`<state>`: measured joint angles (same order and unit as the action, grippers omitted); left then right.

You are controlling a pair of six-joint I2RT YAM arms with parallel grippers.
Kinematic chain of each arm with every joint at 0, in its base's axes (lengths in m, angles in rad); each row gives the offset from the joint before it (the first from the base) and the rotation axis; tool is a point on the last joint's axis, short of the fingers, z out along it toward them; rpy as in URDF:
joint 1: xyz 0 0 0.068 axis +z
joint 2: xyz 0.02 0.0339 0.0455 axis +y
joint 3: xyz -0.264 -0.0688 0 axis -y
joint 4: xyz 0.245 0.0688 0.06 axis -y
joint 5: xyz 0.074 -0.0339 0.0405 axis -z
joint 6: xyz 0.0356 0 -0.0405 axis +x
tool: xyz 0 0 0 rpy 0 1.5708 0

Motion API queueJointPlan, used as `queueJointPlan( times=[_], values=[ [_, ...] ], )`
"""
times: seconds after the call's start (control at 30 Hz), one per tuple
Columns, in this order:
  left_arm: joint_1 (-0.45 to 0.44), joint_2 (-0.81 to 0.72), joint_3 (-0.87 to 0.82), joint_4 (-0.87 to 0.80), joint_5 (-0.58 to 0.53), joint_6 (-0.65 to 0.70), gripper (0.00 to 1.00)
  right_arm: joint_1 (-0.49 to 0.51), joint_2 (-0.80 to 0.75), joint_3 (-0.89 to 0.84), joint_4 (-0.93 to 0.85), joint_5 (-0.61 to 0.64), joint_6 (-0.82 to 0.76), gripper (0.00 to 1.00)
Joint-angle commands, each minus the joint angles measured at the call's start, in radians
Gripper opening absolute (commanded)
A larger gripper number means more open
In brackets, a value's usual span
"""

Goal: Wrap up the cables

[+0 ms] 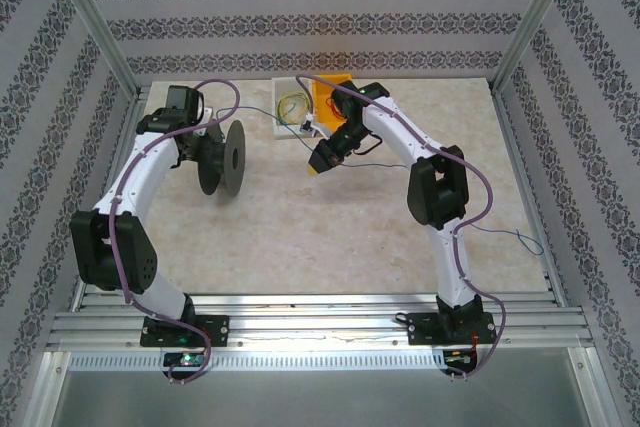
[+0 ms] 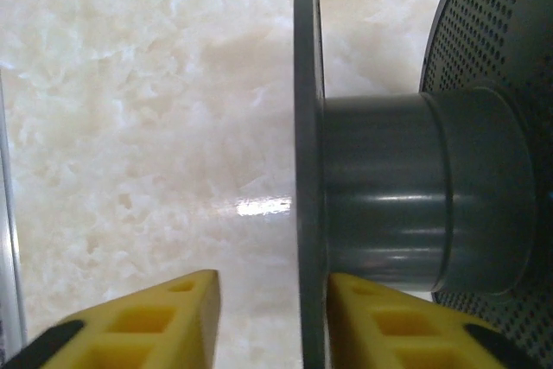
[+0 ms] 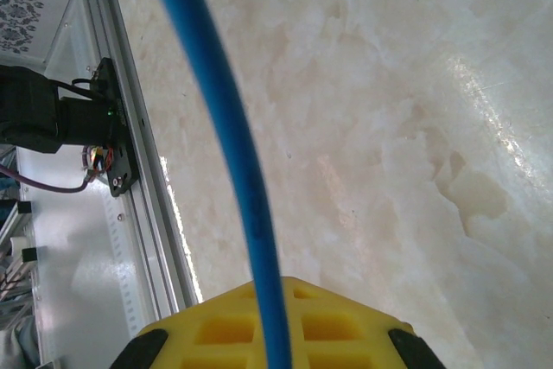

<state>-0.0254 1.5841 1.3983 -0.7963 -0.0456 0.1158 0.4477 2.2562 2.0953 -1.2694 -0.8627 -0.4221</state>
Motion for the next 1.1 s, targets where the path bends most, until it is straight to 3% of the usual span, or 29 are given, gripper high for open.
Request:
queueJointPlan(
  times=[0.0, 0.17, 0.33, 0.77, 1.07],
  values=[
    [0.018, -0.033, -0.01, -0.027, 0.029, 0.03, 0.46, 0.012, 0.036, 0.044, -0.006, -0.035, 0.002, 0.0],
    [0.054, -0.065, 0.016, -0.057, 0.054, 0.044, 0.6, 0.027, 0.06, 0.078, -0.017, -0.036, 0.006, 0.0],
    [0.107, -0.105, 0.05, -0.085, 0.074, 0.05, 0.67, 0.04, 0.075, 0.103, -0.043, -0.036, -0.004, 0.0],
    [0.165, -0.135, 0.02, -0.07, 0.132, 0.013, 0.68, 0.075, 0.088, 0.058, -0.045, -0.039, -0.006, 0.0],
    [0.169, -0.166, -0.052, -0.017, 0.181, 0.004, 0.68, 0.11, 0.202, 0.197, -0.045, -0.112, 0.037, 0.0]
  ],
)
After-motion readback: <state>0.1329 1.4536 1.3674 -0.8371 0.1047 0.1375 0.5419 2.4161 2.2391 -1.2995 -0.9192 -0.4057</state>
